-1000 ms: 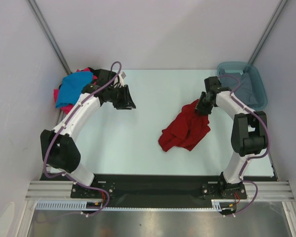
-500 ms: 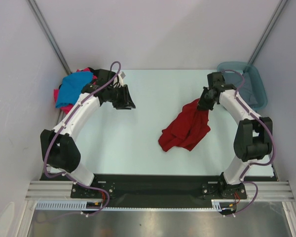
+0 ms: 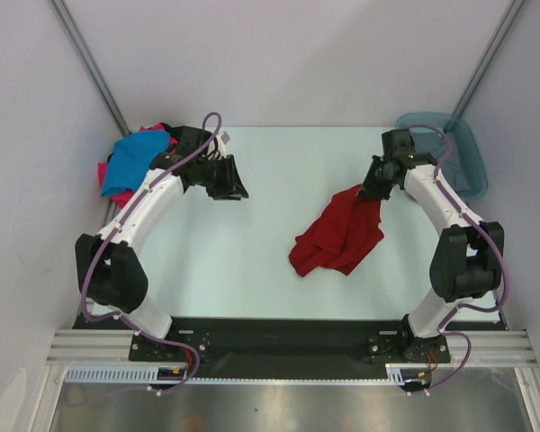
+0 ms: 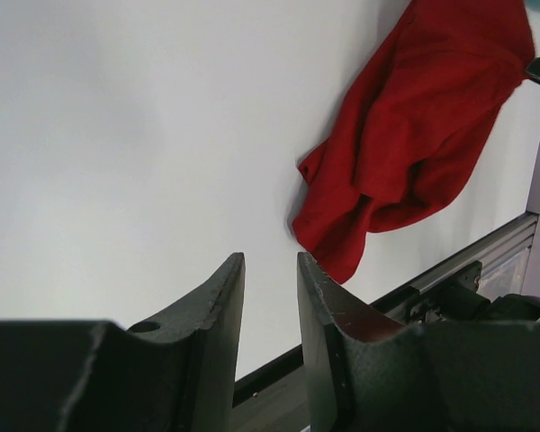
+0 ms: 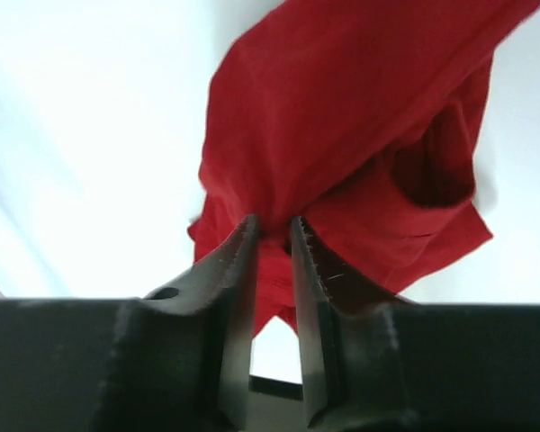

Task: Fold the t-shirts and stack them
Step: Flatten the tshirt out

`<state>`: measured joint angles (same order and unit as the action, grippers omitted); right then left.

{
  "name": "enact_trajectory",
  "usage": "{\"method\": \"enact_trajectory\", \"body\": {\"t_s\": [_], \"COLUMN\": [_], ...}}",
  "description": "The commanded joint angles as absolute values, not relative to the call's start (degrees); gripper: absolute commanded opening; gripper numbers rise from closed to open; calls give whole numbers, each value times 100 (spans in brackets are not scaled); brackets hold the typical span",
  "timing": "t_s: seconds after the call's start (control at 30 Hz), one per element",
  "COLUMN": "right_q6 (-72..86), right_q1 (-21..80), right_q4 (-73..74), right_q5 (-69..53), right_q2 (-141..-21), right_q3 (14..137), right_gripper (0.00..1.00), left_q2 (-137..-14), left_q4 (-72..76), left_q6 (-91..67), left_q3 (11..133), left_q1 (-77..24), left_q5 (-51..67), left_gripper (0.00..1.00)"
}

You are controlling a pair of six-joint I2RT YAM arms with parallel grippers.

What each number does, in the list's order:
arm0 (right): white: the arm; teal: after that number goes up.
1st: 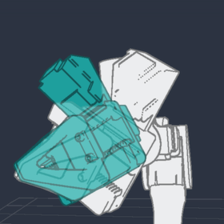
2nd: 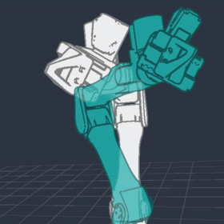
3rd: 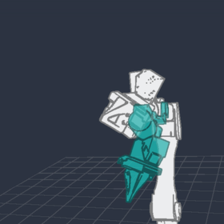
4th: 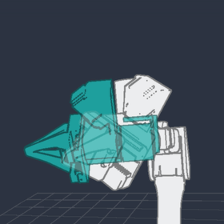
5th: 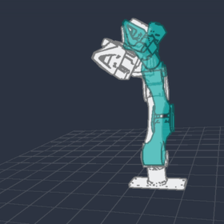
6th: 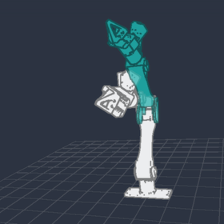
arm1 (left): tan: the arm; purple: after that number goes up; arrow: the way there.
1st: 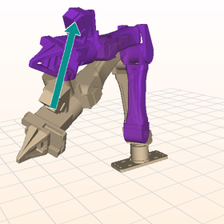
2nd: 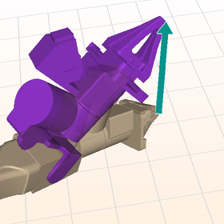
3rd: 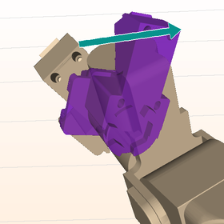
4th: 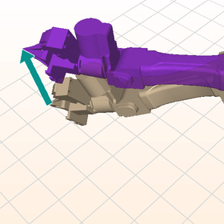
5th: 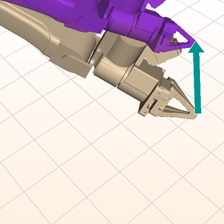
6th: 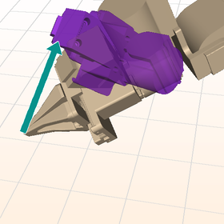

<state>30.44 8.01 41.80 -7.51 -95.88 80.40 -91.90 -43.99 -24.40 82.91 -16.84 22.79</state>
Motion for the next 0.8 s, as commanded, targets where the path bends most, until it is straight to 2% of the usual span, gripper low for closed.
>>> {"method": "enact_trajectory", "body": {"t_s": [0.0, 0.03, 0.3, 0.33, 0.37, 0.4, 0.5, 0.77], "right_q6": [3094, 3094, 3155, 3173, 3173, 3173, 3225, 3322], "right_q1": [773, 773, 773, 773, 773, 773, 773, 774], "right_q4": [4201, 4149, 4078, 4191, 4227, 4245, 4131, 4008], "right_q5": [-949, -975, -1019, -1002, -993, -1011, -1028, -1020], "right_q2": [-9448, -9448, -9501, -9527, -9588, -9598, -9545, -9624], "right_q3": [8306, 8288, 8262, 8279, 8288, 8236, 8130, 8007], "right_gripper": [17, 0, 0, 27, 41, 50, 59, 58], "left_q2": [-9132, -9132, -9149, -9141, -9141, -9141, -9141, -9167], "left_q4": [-4245, -4236, -4236, -4236, -4245, -4236, -4245, -4245], "left_q6": [-2461, -2452, -2452, -2461, -2461, -2452, -2452, -2461], "left_q3": [8350, 8350, 8358, 8350, 8350, 8350, 8350, 8376], "left_q1": [-1635, -1635, -1635, -1635, -1635, -1635, -1635, -1626], "left_q5": [2399, 2399, 2400, 2417, 2417, 2417, 2408, 2435], "left_gripper": [35, 35, 35, 35, 35, 35, 35, 35]}}
